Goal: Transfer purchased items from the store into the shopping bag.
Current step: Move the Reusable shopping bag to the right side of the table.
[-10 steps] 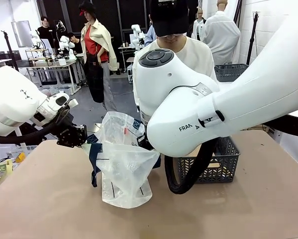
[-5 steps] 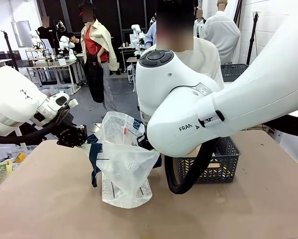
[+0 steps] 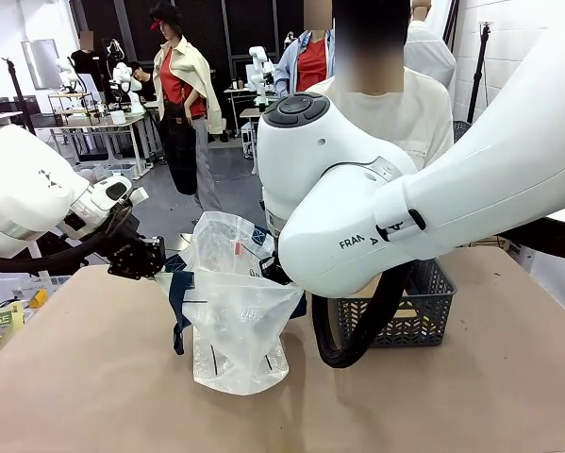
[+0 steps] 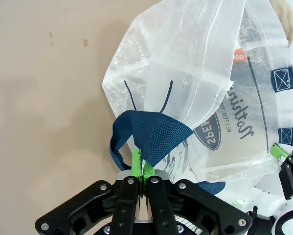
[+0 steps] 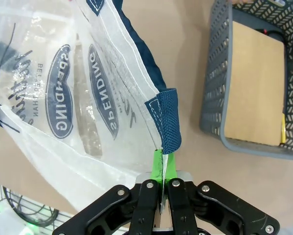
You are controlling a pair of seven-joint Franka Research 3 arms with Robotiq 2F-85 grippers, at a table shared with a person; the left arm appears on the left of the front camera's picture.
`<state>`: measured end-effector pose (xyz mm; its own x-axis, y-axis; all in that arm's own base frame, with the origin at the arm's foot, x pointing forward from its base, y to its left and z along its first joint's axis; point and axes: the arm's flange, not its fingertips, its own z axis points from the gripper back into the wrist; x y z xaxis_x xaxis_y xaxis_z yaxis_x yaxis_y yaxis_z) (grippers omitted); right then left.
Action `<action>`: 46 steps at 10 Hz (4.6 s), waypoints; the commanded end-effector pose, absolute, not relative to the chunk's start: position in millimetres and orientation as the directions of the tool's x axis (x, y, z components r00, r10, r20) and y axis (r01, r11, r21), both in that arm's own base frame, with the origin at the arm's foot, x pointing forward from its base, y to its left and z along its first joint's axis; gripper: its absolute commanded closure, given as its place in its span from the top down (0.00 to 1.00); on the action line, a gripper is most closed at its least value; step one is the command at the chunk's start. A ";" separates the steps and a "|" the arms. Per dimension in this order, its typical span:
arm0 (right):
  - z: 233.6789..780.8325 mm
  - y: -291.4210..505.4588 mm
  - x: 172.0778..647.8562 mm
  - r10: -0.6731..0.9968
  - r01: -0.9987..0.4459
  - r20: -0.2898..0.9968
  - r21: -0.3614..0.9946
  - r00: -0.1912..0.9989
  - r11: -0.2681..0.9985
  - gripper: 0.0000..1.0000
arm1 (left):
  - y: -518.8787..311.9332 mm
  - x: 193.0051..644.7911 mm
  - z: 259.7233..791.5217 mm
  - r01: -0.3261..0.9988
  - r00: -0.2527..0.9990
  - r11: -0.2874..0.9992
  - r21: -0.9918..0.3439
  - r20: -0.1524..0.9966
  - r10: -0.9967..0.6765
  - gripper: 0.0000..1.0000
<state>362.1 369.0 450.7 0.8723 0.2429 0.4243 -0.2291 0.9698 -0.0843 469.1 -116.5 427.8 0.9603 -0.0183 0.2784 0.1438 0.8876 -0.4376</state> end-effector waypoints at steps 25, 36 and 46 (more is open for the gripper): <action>451.2 367.8 362.4 0.240 -0.225 0.424 -0.086 0.873 0.970 0.00 | -112.7 469.1 430.4 0.138 0.960 0.890 -0.434 0.280 -0.012 0.00; 451.2 367.8 362.4 0.240 -0.225 0.424 -0.086 0.873 0.970 0.00 | -112.7 469.1 430.4 0.138 0.960 0.890 -0.434 0.280 -0.012 0.00; 451.2 367.8 362.4 0.240 -0.225 0.424 -0.086 0.873 0.970 0.00 | -112.7 469.1 430.4 0.138 0.960 0.890 -0.434 0.280 -0.012 0.00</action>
<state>362.1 369.1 450.7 0.8721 0.2430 0.4246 -0.2293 0.9697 -0.0840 469.0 -116.7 427.8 0.9603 -0.0187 0.2785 0.1442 0.8876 -0.4375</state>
